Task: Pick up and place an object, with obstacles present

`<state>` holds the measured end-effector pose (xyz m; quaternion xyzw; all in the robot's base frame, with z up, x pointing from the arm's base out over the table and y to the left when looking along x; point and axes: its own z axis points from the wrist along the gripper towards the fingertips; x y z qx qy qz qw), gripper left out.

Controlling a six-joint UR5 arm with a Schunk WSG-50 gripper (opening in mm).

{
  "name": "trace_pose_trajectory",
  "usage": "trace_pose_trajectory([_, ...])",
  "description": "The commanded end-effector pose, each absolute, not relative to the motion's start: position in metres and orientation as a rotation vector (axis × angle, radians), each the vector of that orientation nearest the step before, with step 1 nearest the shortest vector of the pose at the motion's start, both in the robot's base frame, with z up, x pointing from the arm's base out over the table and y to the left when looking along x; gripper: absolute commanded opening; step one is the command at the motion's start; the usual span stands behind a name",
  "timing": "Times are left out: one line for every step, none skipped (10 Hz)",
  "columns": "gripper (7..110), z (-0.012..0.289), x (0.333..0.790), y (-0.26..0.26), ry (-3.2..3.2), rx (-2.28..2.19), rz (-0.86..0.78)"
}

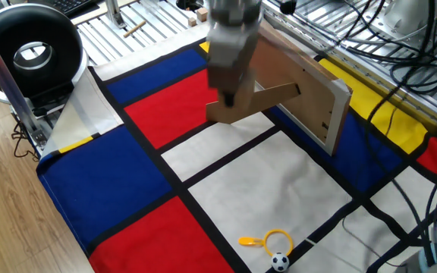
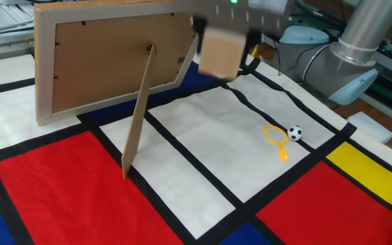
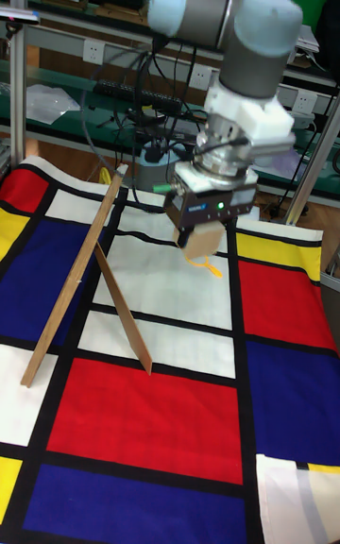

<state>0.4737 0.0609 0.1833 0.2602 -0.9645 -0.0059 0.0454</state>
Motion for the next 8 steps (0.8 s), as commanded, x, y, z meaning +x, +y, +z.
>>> trace_pose_trajectory([7,0.141,0.493,0.074,-3.008,0.774,0.004])
trace_pose_trajectory([7,0.128,0.496,0.079,-3.013,0.77,-0.007])
trace_pose_trajectory([7,0.119,0.498,0.08,-3.015,0.766,0.008])
trace_pose_trajectory([7,0.111,0.499,0.081,-3.023,0.756,0.02])
trace_pose_trajectory([7,0.102,0.504,0.083,-3.041,0.733,0.027])
trace_pose_trajectory([7,0.098,0.51,0.087,-3.054,0.699,0.037])
trace_pose_trajectory([7,0.098,0.518,0.089,-3.067,0.688,0.067])
trace_pose_trajectory([7,0.098,0.53,0.092,-3.093,0.702,0.061])
